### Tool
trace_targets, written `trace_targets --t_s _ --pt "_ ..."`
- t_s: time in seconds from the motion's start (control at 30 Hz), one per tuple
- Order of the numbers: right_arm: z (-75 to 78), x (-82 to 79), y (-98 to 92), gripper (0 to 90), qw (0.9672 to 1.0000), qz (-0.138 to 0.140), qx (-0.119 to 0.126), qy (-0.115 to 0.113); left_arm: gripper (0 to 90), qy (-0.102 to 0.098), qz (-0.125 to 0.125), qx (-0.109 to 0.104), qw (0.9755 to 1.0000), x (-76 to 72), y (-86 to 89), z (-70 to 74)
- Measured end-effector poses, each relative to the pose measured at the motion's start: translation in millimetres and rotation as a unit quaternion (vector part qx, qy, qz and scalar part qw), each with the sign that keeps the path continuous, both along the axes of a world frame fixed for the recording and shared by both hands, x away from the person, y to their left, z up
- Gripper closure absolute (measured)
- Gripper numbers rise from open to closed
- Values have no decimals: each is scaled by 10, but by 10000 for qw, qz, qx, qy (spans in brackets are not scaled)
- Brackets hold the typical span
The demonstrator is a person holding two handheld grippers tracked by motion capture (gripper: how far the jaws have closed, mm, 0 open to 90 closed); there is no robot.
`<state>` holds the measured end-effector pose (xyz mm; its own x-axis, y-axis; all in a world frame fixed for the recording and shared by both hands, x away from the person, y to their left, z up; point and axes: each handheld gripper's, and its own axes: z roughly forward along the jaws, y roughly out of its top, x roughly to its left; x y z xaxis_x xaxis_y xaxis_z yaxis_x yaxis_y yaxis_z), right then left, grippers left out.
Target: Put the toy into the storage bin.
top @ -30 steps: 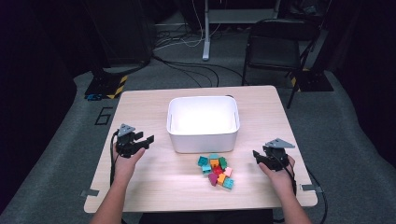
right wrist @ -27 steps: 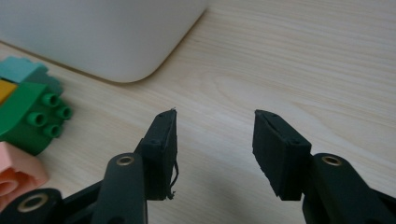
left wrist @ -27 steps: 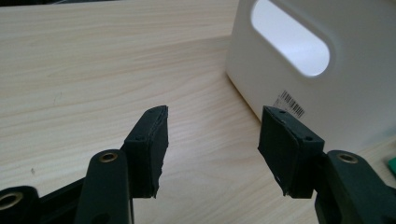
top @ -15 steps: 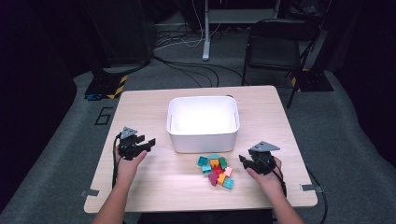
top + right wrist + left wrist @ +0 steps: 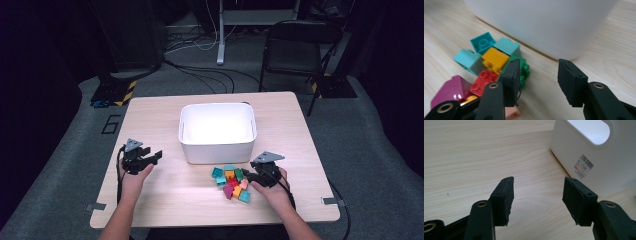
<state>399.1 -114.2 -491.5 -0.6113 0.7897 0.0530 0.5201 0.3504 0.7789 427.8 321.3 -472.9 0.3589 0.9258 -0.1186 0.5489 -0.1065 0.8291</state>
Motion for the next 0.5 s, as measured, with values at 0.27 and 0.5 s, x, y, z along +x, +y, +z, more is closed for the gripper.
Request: trace_targets --t_s 0.27,0.5 --pt "-22 11 204 518 9993 335 -148 27 419 30 74 47 10000 -45 53 -32" --pt "-56 57 201 532 9991 329 -212 135 419 79 151 -31 9998 -52 104 -51"
